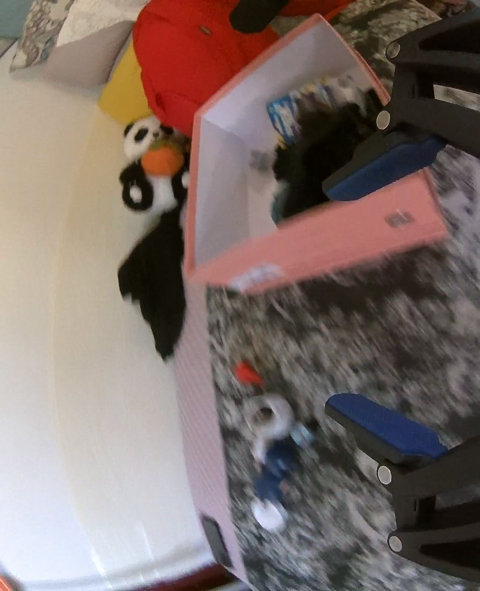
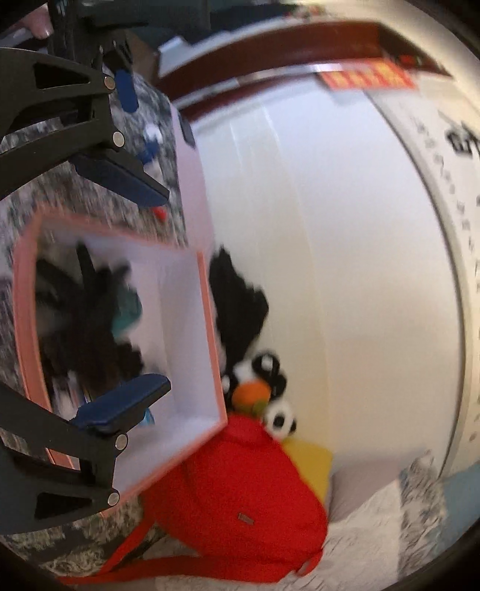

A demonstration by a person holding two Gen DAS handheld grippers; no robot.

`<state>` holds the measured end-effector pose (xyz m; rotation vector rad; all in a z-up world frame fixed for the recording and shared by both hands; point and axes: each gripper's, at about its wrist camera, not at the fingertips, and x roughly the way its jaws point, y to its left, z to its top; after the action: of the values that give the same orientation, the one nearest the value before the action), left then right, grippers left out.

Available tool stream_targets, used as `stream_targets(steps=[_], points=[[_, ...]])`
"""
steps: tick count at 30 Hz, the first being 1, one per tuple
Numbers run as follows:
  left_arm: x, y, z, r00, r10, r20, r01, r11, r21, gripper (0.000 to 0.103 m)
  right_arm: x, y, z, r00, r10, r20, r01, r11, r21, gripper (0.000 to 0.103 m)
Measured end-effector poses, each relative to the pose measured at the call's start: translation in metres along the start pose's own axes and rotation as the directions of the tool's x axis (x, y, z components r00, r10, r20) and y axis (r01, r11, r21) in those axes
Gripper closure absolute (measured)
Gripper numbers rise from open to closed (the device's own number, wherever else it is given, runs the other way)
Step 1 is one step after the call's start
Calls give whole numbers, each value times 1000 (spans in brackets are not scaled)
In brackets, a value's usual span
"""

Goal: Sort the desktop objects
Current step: 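Move both tools back toward the remaining items on the bed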

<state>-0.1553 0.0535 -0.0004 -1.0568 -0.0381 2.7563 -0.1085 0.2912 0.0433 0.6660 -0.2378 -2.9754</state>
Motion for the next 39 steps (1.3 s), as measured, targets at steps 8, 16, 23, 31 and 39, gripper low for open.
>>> stream_targets(steps=[8,16,23,31,39], points=[[-36,116,-67,988,153,-13,-154,979,-133,10,3,112,-63,985,112,-132,-129,984,-126,7],[-28,213,-119,968,222,-119,-248,925,-288,9,44,174,-126,954,119,-276,-171,971,-169,7],[-8,237,-126,960,238,-150,-273,913,-302,10,86,196,-145,933,90,-348,-158,972,-174,7],[-2,248,-117,952,271,-142,-302,912,-279,9,110,218,-153,920,92,-381,-169,970,-174,7],[12,258,-89,954,277,-117,-299,915,-272,9,132,228,-139,924,90,-373,-168,969,-181,7]])
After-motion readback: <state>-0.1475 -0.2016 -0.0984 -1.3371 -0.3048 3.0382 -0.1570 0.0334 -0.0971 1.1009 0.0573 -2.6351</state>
